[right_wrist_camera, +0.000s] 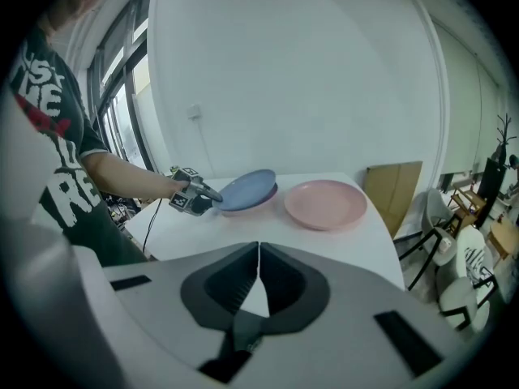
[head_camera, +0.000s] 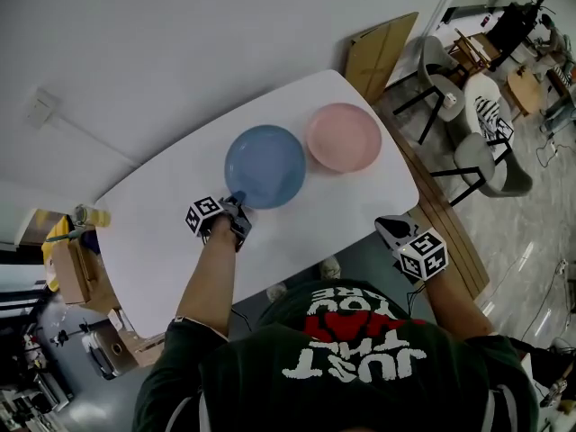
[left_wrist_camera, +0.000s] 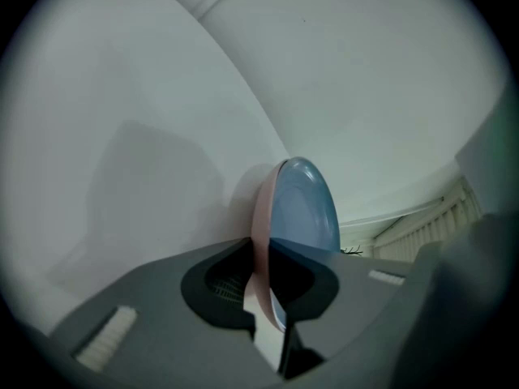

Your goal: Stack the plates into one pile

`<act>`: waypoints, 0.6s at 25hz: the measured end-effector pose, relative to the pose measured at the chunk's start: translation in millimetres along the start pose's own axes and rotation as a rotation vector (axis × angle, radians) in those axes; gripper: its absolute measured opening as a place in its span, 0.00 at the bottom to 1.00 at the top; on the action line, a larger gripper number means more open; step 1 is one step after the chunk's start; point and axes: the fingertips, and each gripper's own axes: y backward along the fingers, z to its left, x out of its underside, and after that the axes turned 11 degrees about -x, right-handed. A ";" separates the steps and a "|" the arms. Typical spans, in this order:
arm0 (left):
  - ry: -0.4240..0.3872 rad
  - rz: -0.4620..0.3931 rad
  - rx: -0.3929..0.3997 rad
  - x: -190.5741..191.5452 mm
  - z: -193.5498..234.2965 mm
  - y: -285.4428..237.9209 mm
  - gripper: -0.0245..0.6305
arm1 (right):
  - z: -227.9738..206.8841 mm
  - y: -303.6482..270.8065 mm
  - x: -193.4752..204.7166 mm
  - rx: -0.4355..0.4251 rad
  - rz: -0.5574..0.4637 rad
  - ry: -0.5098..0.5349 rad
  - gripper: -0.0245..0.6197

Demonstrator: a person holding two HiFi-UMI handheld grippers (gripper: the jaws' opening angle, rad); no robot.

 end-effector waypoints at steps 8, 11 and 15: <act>-0.155 0.016 0.105 -1.1 -117.0 -19.1 0.10 | -14.5 10.4 2.1 0.033 -0.039 -0.027 0.05; -0.204 0.072 0.091 24.8 -148.3 -52.5 0.10 | -25.7 22.8 -1.1 0.056 -0.061 -0.033 0.05; -0.259 0.133 0.076 66.6 -184.2 -96.9 0.11 | -41.1 46.0 4.0 0.091 -0.083 -0.051 0.05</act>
